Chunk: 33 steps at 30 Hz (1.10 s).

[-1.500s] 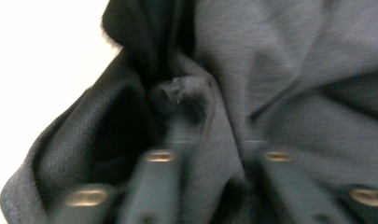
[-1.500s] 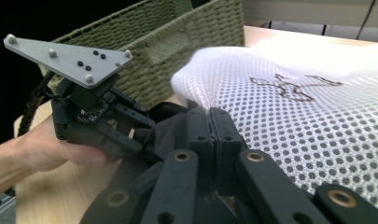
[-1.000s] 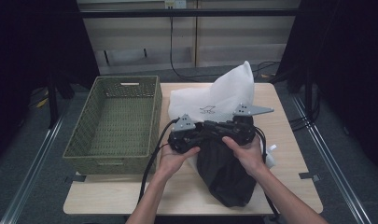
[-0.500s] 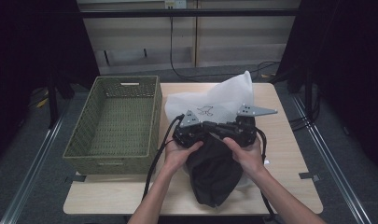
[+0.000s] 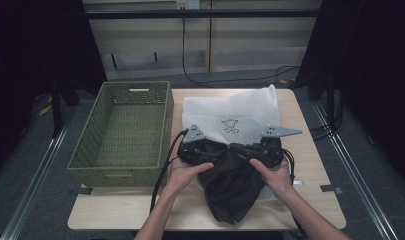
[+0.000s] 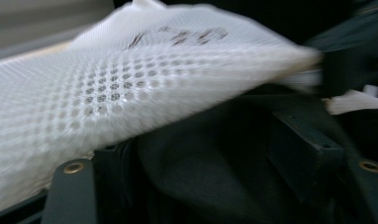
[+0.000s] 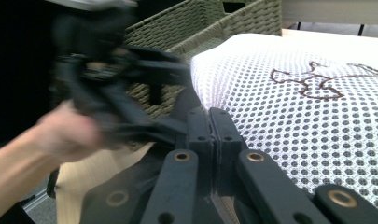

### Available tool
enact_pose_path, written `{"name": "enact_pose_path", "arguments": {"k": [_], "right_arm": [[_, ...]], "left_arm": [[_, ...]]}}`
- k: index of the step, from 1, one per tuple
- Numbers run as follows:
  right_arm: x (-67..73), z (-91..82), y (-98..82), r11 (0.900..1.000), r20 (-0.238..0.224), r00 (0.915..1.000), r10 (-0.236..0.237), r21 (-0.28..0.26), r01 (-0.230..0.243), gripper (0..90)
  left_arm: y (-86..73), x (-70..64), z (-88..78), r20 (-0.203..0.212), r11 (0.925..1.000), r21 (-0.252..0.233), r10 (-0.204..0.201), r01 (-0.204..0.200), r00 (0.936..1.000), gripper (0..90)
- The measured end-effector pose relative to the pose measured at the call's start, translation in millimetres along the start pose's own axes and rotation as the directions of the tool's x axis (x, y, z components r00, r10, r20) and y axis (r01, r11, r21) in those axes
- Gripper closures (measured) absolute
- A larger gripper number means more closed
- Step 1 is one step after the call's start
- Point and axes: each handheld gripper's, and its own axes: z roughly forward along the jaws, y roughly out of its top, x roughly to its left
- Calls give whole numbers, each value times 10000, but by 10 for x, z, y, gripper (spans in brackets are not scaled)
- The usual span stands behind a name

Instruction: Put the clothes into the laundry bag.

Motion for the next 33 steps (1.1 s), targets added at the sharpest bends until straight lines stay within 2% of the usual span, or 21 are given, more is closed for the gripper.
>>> {"name": "enact_pose_path", "arguments": {"k": [3, 4, 5, 6, 8, 11, 12, 13, 14, 15, 17, 20, 21, 24, 25, 26, 27, 30, 31, 32, 33], "right_arm": [[-37, -13, -29, 9999, 128, 9999, 85, 88, -86, 886], [-45, -11, -42, 9998, 139, 9999, 67, 182, -69, 886], [-45, -11, -42, 9998, 139, 9999, 67, 182, -69, 886], [-54, -5, -51, 9997, 145, 9999, 57, 221, -60, 886], [-59, -3, -57, 9996, 188, 9998, 41, 275, -46, 886], [-90, 4, -74, 9994, 214, 9997, 71, 342, -78, 886], [-107, 6, -80, 9993, 206, 9998, 68, 353, -75, 886], [-107, 6, -80, 9993, 206, 9998, 68, 353, -75, 886], [-113, 10, -84, 9992, 208, 9998, 59, 387, -67, 886], [-113, 10, -84, 9992, 208, 9998, 59, 387, -67, 886], [-113, 18, -87, 9991, 255, 9997, 52, 421, -62, 886], [-112, 27, -94, 9989, 231, 9997, 19, 475, -30, 886], [-112, 28, -97, 9987, 239, 9997, -5, 501, -7, 886], [-124, 22, -101, 9983, 272, 9996, 3, 580, -18, 883], [-124, 22, -101, 9983, 272, 9996, 3, 580, -18, 883], [-129, 19, -100, 9982, 268, 9996, 8, 592, -24, 880], [-134, 16, -99, 9984, 220, 9998, -8, 573, -4, 873], [-137, -23, -86, 9992, 252, 9996, -86, 384, 77, 818], [-142, -45, -75, 9993, 254, 9996, -132, 340, 124, 801], [-168, -101, -53, 9992, 393, 9988, -294, 285, 283, 729], [-168, -101, -53, 9992, 393, 9988, -294, 285, 283, 729]], "left_arm": [[13, -122, -112, 413, 9994, 29, 343, -345, 9986, 234], [-5, -217, -148, 427, 9988, -31, 483, -482, 9979, 200], [-5, -217, -148, 427, 9988, -31, 483, -482, 9979, 179], [-23, -285, -167, 561, 9976, -42, 689, -688, 9960, 164], [-28, -318, -181, 561, 9973, -81, 729, -725, 9958, 163], [-33, -376, -206, 945, 9973, -293, 703, -679, 9930, 145], [-34, -412, -193, 1381, 9973, -307, 698, -661, 9880, 119], [-34, -412, -193, 1381, 9973, -307, 698, -661, 9880, 98], [-49, -463, -131, 1621, 9959, -166, 909, -894, 9826, 75], [-49, -463, -131, 1621, 9959, -166, 909, -894, 9826, 61], [-85, -502, -6, 2113, 9947, 300, 901, -986, 9733, 34], [-183, -569, 190, 2065, 9849, 1062, 1129, -1370, 9719, 0], [-214, -573, 239, 1976, 9818, 1262, 1150, -1416, 9735, 0], [-299, -584, 365, 1720, 9680, 1645, 1611, -1896, 9718, 1], [-338, -580, 411, 1507, 9586, 1977, 1767, -2048, 9727, 1], [-389, -577, 459, 1395, 9420, 2390, 2067, -2355, 9684, 1], [-441, -561, 501, 1422, 9303, 2727, 2133, -2455, 9666, 1], [-522, -524, 506, 1223, 9430, 2521, 1915, -2171, 9738, 65], [-531, -514, 498, 1219, 9430, 2526, 1911, -2167, 9740, 86], [-535, -507, 494, 1248, 9425, 2526, 1925, -2188, 9733, 117], [-535, -499, 488, 1269, 9422, 2541, 1912, -2182, 9733, 117]]}}
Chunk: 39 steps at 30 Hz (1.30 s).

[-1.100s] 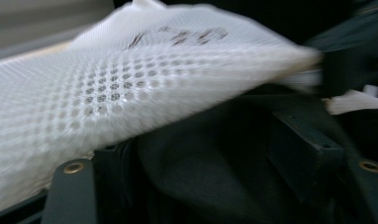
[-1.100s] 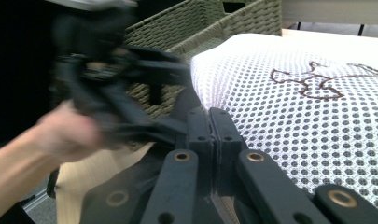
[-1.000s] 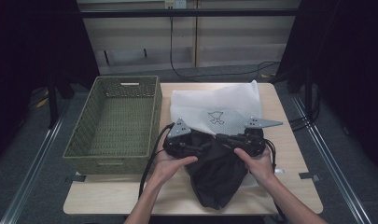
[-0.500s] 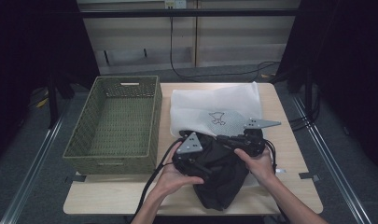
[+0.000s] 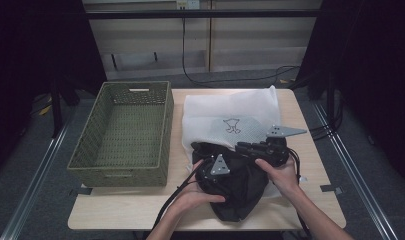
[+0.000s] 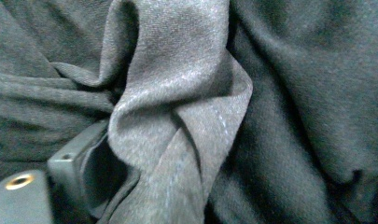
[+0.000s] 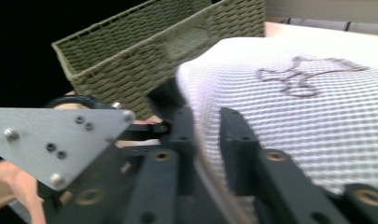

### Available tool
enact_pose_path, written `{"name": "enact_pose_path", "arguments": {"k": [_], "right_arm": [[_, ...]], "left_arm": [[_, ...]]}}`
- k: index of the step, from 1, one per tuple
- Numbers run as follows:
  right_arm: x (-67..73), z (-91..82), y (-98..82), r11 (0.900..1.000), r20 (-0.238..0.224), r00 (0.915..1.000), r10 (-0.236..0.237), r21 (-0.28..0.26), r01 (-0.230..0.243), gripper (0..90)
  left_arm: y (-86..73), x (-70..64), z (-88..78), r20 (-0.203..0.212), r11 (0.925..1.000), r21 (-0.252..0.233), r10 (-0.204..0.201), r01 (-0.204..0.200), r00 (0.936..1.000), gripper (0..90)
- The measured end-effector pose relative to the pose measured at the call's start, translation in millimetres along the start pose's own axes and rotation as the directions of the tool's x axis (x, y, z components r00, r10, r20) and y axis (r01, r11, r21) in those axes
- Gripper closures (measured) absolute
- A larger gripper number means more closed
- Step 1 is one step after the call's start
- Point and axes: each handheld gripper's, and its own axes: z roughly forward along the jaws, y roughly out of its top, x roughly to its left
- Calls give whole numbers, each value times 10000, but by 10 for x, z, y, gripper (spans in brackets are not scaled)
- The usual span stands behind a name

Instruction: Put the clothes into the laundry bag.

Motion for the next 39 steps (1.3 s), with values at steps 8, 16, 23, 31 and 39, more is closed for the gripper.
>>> {"name": "enact_pose_path", "arguments": {"k": [8, 16, 23, 31, 39], "right_arm": [[-65, -190, -69, 9932, 852, 9913, -1000, 675, 944, 505], [-44, 0, -193, 9701, 1060, 9803, -1667, 1957, 1438, 504], [-103, -2, -218, 9771, 681, 9902, -1221, 1832, 1079, 804], [-116, -21, -193, 9838, 456, 9949, -898, 1598, 814, 872], [-32, -87, -85, 9918, 81, 9975, -701, 1073, 688, 882]], "left_arm": [[4, 36, -33, 170, 10000, -11, -47, 48, 9998, 146], [98, -81, -251, 778, 9891, -1395, -358, 465, 9963, 106], [95, -165, -22, 508, 9994, -321, 113, -97, 9986, 0], [48, -151, 37, -524, 9975, 193, 696, -686, 9962, 279], [95, -3, -28, -1528, 9968, -699, -501, 397, 9870, 658]]}}
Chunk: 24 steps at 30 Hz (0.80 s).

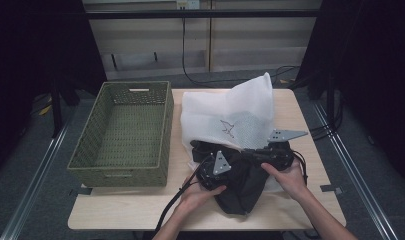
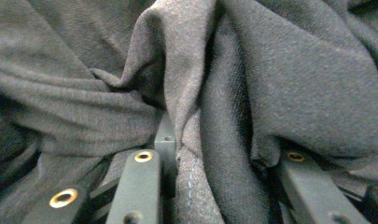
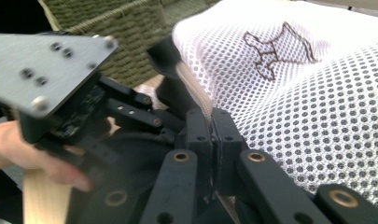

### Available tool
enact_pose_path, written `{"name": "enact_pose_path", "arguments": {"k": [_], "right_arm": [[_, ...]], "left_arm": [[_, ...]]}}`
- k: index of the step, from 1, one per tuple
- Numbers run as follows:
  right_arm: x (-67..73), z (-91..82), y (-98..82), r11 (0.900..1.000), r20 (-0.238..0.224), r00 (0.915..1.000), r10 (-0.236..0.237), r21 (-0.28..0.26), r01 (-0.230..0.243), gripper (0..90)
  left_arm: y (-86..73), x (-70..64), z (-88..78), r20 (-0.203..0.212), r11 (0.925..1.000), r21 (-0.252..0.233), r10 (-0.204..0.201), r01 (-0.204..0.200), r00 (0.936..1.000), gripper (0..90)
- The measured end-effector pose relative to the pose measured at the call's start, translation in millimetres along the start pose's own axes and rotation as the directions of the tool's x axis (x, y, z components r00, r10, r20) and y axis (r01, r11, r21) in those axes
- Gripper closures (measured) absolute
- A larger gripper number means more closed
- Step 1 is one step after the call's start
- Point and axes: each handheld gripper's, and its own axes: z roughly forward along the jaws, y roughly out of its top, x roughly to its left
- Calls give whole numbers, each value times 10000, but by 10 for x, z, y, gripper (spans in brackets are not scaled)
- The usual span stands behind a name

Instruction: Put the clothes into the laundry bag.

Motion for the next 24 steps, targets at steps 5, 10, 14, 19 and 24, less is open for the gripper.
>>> {"name": "enact_pose_path", "arguments": {"k": [5, 10, 14, 19, 24], "right_arm": [[55, -38, 65, 9997, -189, 9998, 63, -229, -67, 882], [172, -125, 210, 9976, -441, 9990, 65, -680, -95, 883], [264, -172, 359, 9934, -604, 9982, 63, -1136, -131, 883], [378, -194, 551, 9865, -857, 9963, 41, -1625, -180, 883], [605, -158, 829, 9839, -977, 9952, -41, -1783, -135, 883]], "left_arm": [[18, 97, -58, -64, 9943, -708, -805, 798, 9967, 670], [130, 241, -213, -316, 9794, -1423, -1490, 1431, 9883, 676], [296, 324, -363, -605, 9648, -2066, -1785, 1626, 9821, 679], [505, 438, -614, -965, 9490, -2708, -1934, 1612, 9764, 684], [613, 554, -624, -1396, 9302, -3158, -2407, 1872, 9605, 684]]}}
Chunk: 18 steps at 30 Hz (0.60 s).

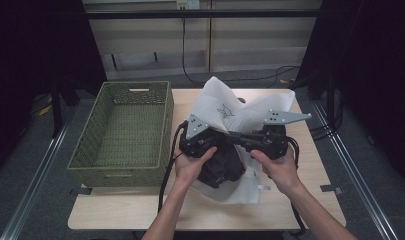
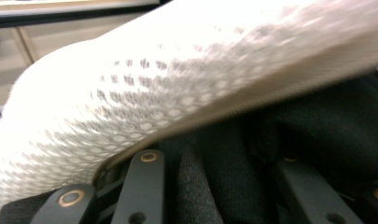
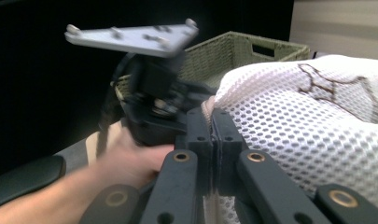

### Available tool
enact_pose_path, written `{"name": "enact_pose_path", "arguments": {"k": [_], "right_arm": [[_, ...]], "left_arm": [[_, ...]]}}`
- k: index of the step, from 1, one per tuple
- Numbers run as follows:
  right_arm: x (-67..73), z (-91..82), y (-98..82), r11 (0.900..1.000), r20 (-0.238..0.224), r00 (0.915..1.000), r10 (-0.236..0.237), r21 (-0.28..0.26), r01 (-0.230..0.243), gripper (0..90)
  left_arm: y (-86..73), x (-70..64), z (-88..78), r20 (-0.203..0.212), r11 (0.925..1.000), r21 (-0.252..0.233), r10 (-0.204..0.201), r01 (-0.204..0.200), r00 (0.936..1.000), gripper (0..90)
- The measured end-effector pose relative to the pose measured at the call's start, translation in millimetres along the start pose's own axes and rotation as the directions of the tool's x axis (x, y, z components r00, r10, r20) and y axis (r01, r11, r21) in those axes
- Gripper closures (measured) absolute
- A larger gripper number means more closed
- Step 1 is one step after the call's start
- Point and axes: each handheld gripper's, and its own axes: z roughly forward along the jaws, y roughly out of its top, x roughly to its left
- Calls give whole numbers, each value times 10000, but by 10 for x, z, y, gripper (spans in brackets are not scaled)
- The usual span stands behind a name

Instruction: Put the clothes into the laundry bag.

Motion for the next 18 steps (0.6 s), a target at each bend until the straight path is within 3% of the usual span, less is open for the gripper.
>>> {"name": "enact_pose_path", "arguments": {"k": [2, 4, 6, 8, 11, 12, 13, 14, 18], "right_arm": [[24, 17, 33, 10000, -47, 10000, 70, -48, -70, 882], [53, 20, 98, 9990, -199, 9997, 169, -422, -177, 882], [18, 24, 64, 9985, -81, 9993, 363, -410, -366, 883], [-79, 37, -41, 9966, -111, 9972, 743, -343, -747, 883], [-174, 36, -177, 9958, 206, 9957, 903, -189, -900, 883], [-261, 30, -324, 9935, 279, 9931, 1135, -9, -1135, 883], [-261, 30, -324, 9935, 279, 9931, 1135, -9, -1135, 883], [-329, 25, -465, 9912, 339, 9910, 1295, 225, -1303, 883], [-418, 34, -623, 9881, 578, 9876, 1458, 408, -1482, 883]], "left_arm": [[22, 29, 70, 1, 9998, -13, -210, 210, 9998, 683], [43, 55, 153, -311, 9998, 153, 101, -96, 9995, 682], [-18, 60, 227, -270, 9987, 479, 210, -197, 9994, 679], [-77, 58, 272, -328, 9967, 722, 384, -360, 9987, 672], [-315, 93, 379, 101, 9954, 955, 40, -50, 9999, 657], [-428, 115, 413, 276, 9950, 998, -51, 23, 9996, 632], [-428, 115, 413, 276, 9950, 998, -51, 23, 9996, 618], [-490, 99, 447, 230, 9925, 1181, 301, -326, 9993, 613], [-592, 15, 535, 60, 9876, 1426, 647, -649, 9979, 599]]}}
